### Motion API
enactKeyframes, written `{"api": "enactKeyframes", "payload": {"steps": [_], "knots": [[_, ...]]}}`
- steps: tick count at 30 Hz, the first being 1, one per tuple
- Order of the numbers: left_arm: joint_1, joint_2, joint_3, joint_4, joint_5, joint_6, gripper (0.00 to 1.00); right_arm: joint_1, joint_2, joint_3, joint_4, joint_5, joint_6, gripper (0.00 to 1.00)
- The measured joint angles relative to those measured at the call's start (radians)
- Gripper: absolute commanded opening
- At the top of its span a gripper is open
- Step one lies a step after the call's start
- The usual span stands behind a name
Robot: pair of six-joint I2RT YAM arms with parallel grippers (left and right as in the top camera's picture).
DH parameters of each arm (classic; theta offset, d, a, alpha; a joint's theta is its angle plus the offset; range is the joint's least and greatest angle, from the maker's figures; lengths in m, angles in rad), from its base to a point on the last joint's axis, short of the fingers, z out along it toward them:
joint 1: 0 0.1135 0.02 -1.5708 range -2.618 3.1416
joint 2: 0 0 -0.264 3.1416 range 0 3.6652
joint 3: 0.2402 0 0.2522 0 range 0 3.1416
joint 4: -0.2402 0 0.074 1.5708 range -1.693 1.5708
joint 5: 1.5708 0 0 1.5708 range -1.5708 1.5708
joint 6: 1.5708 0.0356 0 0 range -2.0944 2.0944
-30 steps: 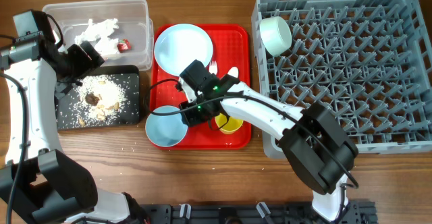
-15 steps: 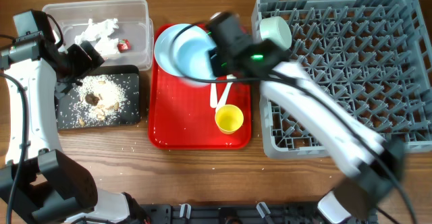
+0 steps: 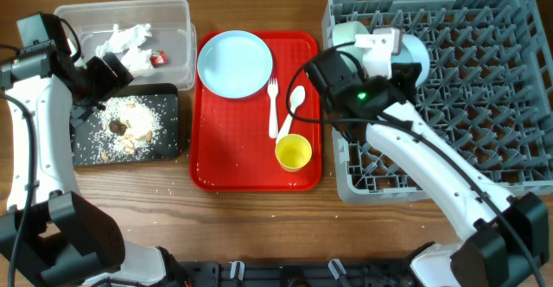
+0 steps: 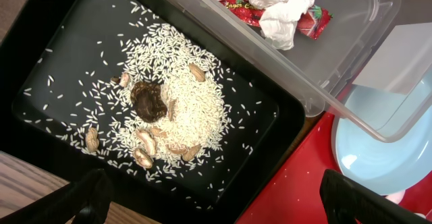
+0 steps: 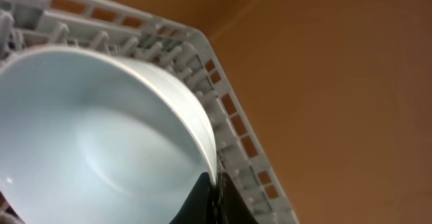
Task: Sort waste into correct bins and load items into the dishwasher rack
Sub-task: 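Place the light-blue bowl into the dish rack, then grasp the yellow cup with the left gripper and lift it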
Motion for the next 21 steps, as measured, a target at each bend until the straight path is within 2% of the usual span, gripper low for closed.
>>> {"api": "enactKeyframes", "payload": {"steps": [5, 10, 17, 21], "knots": [[0.000, 0.000, 0.000, 0.000, 0.000, 0.000, 1.00, 0.000, 0.033, -0.107, 0.183, -0.017, -0.103, 0.04], [0.000, 0.000, 0.000, 0.000, 0.000, 0.000, 1.00, 0.000, 0.123, -0.121, 0.207, -0.019, -0.133, 0.04], [0.000, 0.000, 0.000, 0.000, 0.000, 0.000, 1.00, 0.049, 0.141, -0.121, 0.201, -0.013, -0.175, 0.06], [0.000, 0.000, 0.000, 0.000, 0.000, 0.000, 1.00, 0.122, 0.141, -0.121, 0.203, -0.032, -0.238, 0.23]]}}
